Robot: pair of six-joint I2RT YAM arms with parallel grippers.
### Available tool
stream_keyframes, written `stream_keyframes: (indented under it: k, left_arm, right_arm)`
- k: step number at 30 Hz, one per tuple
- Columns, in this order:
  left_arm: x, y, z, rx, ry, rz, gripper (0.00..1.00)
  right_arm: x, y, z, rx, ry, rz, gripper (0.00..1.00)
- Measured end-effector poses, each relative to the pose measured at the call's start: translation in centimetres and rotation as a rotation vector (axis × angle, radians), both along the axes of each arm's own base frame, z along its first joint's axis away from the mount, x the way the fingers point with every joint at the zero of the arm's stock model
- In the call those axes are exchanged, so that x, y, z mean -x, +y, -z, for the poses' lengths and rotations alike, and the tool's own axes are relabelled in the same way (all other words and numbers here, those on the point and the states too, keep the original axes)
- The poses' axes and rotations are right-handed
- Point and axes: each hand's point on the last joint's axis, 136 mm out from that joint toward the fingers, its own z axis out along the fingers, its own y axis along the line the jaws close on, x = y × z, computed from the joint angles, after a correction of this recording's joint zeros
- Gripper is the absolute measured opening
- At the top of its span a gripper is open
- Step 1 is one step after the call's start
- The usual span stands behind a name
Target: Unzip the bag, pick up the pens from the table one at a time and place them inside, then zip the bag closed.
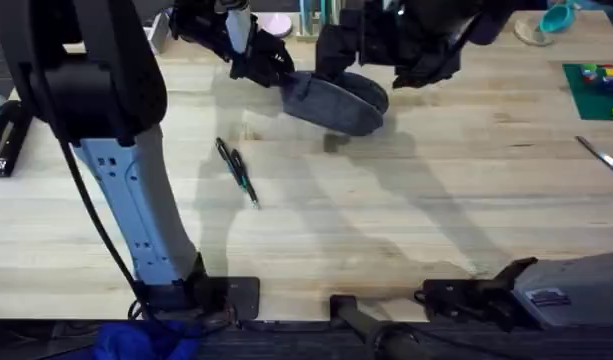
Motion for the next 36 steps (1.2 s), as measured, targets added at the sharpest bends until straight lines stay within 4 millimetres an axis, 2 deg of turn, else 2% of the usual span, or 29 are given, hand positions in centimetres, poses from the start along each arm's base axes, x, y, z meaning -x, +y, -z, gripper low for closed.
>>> stream_keyframes:
  k: [6, 10, 11, 29, 36]
  left_arm:
    - [0.1, -0.4, -0.1, 0.010, 0.003, 0.005, 0.527]
    - [0.2, -0.6, -0.2, 0.014, 0.006, 0.007, 0.942]
    - [0.2, -0.6, -0.2, 0.014, 0.007, 0.007, 0.980]
    - [-0.2, -0.6, -0.2, 0.014, -0.012, 0.007, 0.993]
    - [0.8, -0.6, -0.2, 0.014, 0.044, 0.005, 0.993]
  right_arm:
    - [0.0, -1.3, -1.0, 0.000, -0.021, 0.017, 0.995]
    - [-0.2, -1.8, -1.3, -0.003, -0.028, 0.028, 0.996]
    - [-0.2, -1.9, -1.3, -0.002, -0.028, 0.030, 0.996]
    - [-0.3, -2.0, -1.3, -0.003, -0.029, 0.032, 0.996]
    - [-0.3, -2.0, -1.3, -0.003, -0.029, 0.032, 0.996]
